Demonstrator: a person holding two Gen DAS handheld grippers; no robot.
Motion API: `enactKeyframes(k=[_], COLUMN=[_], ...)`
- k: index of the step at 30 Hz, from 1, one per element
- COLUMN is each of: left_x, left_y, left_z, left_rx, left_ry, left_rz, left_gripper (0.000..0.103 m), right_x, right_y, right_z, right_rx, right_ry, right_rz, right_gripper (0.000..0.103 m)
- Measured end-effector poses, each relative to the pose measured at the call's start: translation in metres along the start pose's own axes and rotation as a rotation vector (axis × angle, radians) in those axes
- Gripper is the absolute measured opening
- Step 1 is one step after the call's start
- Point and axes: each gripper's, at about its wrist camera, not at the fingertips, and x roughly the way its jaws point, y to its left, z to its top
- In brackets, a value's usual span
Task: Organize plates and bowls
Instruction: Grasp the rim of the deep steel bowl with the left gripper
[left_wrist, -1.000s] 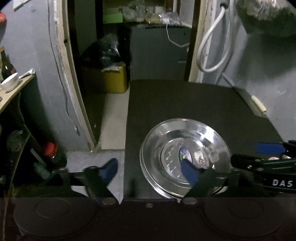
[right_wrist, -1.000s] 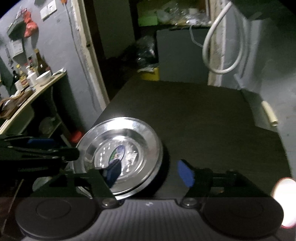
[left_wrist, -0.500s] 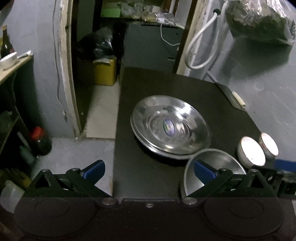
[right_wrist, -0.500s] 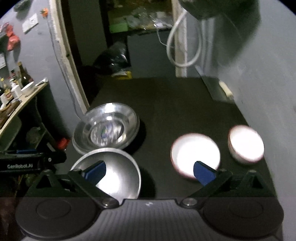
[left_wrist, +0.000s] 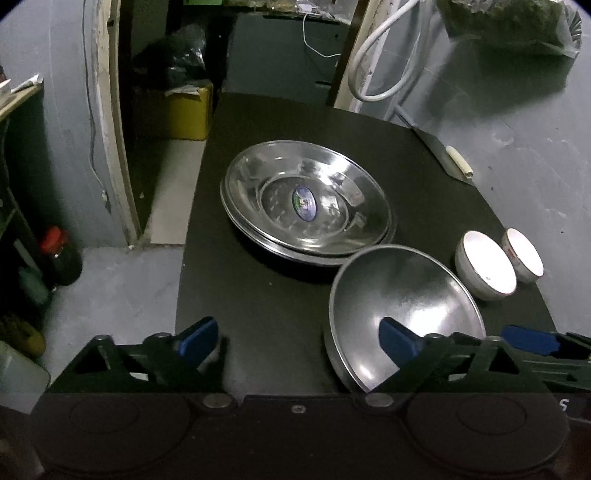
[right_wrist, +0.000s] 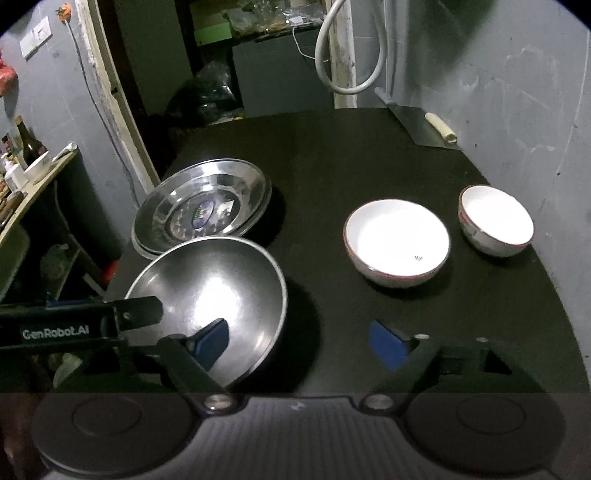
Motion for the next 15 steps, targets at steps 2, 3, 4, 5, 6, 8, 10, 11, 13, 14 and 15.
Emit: enactKeyframes(k=[2, 3, 4, 5, 6, 8, 10, 11, 13, 14, 15], left_x=[0.0011, 0.0013, 0.001, 0.001, 0.0009, 0.0036, 0.0041, 0.004, 0.003, 0.0026, 0.0012], left_y=[-0.0001, 0.0, 0.0007, 0.0011, 0.0012, -0.0007, -0.0008, -0.0013, -0.0027, -0.0045, -0.0061], left_z=[-0.0004, -0.0004, -0.0004, -0.0003, -0.0008, -0.0002, -0.0007, -0.0011, -0.0017, -0.0026, -0.0032], left_rx=[-0.005, -0.009, -0.012, -0.015, -0.016, -0.017, -0.028, -0.034, -0.037, -0.036, -0.032], left_ry=[0.005, 0.009, 0.011, 0.015, 0.021, 0.037, 0.048, 0.054, 0.068, 0.074, 0.082], left_rz=[0.002, 0.0, -0.006, -0.012, -0.019, -0.034, -0.059, -0.069, -0.079, -0.082, -0.089], left_gripper=[0.085, 0.082, 0.077, 0.074, 0.066, 0.048, 0.04, 0.038, 0.034, 0.033, 0.029], right_x=[0.0011, 0.0014, 0.0015, 0.0021, 0.0027, 0.0044, 0.0046, 0.0041, 0.0034, 0.003, 0.0024], right_y=[0.0016, 0.0022, 0.0027, 0.003, 0.0029, 0.0024, 0.0016, 0.0021, 0.0031, 0.0032, 0.003], right_z=[-0.0013, -0.0019, -0.002, -0.0025, -0.0029, -0.0038, -0.0036, -0.003, -0.0006, 0.0004, 0.0012], right_rx=[-0.002, -0.001, -0.002, -0.003, -0.004, 0.002, 0.006, 0.001, -0.012, -0.015, -0.017], right_ry=[0.002, 0.003, 0.005, 0.008, 0.014, 0.033, 0.042, 0.046, 0.062, 0.071, 0.082], right_rz=[0.004, 0.007, 0.01, 0.012, 0.015, 0.026, 0.048, 0.057, 0.072, 0.082, 0.09], right_gripper=[0.08, 0.078, 0.075, 0.073, 0.067, 0.054, 0.045, 0.042, 0.032, 0.029, 0.026])
